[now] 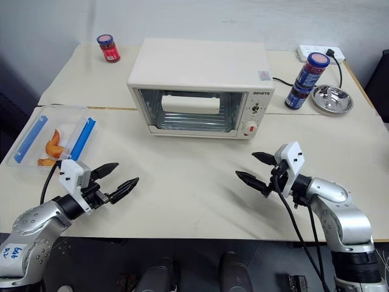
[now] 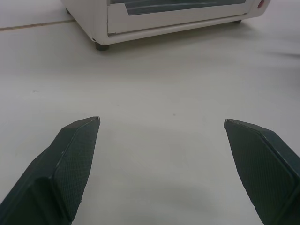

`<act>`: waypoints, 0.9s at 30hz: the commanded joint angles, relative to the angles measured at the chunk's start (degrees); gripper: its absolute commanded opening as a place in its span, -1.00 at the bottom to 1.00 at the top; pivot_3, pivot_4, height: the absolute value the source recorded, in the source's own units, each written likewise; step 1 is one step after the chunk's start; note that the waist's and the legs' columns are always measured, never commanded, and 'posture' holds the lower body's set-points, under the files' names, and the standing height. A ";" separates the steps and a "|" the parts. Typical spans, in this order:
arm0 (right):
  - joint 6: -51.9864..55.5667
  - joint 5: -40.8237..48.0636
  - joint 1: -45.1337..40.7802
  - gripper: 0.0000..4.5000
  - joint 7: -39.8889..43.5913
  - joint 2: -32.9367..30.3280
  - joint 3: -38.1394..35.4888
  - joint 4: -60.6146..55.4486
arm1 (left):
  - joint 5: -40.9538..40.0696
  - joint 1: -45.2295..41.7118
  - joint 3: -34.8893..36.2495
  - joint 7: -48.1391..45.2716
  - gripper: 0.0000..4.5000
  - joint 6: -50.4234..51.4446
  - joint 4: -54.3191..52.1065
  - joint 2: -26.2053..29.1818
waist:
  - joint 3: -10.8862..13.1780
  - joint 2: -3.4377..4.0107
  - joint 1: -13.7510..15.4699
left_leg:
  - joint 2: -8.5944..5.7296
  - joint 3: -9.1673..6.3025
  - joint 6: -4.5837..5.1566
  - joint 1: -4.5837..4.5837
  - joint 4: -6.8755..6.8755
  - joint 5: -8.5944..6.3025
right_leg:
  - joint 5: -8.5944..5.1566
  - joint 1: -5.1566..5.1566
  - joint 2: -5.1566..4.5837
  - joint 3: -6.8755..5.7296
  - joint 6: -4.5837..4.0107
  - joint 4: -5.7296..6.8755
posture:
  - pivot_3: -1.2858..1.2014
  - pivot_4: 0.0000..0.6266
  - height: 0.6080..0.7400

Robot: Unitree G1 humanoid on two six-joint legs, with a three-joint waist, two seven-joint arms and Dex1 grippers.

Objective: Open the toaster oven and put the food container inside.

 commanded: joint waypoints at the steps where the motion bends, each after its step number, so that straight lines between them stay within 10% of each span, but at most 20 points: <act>1: -0.45 0.21 -0.30 0.98 -0.15 -0.66 -1.11 -0.75 | -0.79 -0.05 0.70 -0.23 1.00 -0.54 -1.50 0.21 | 0.00 0.00 0.00 | 0.00 0.00 0.00 0.00 0.00 0.00 | 0.00 0.00 0.00 0.00 0.00 0.00 | 0.03 -0.52 1.00; 15: 1.76 1.76 -0.73 0.98 -1.16 0.04 -1.03 -1.42 | -3.44 -0.62 1.57 0.33 1.00 3.71 -3.11 1.25 | 0.00 0.00 -0.01 | 0.00 0.00 0.00 0.00 0.00 0.00 | 0.00 0.00 0.00 0.00 0.00 0.01 | 0.03 -0.52 1.00; 27: 5.95 4.86 -16.46 0.98 -1.33 5.80 4.66 0.73 | -21.69 -11.75 5.58 -5.15 1.00 15.17 -8.15 10.87 | 0.00 0.00 -0.22 | 0.03 -0.04 -0.04 0.00 0.00 0.03 | 0.00 -0.03 0.04 0.01 0.00 0.13 | 0.03 -0.52 1.00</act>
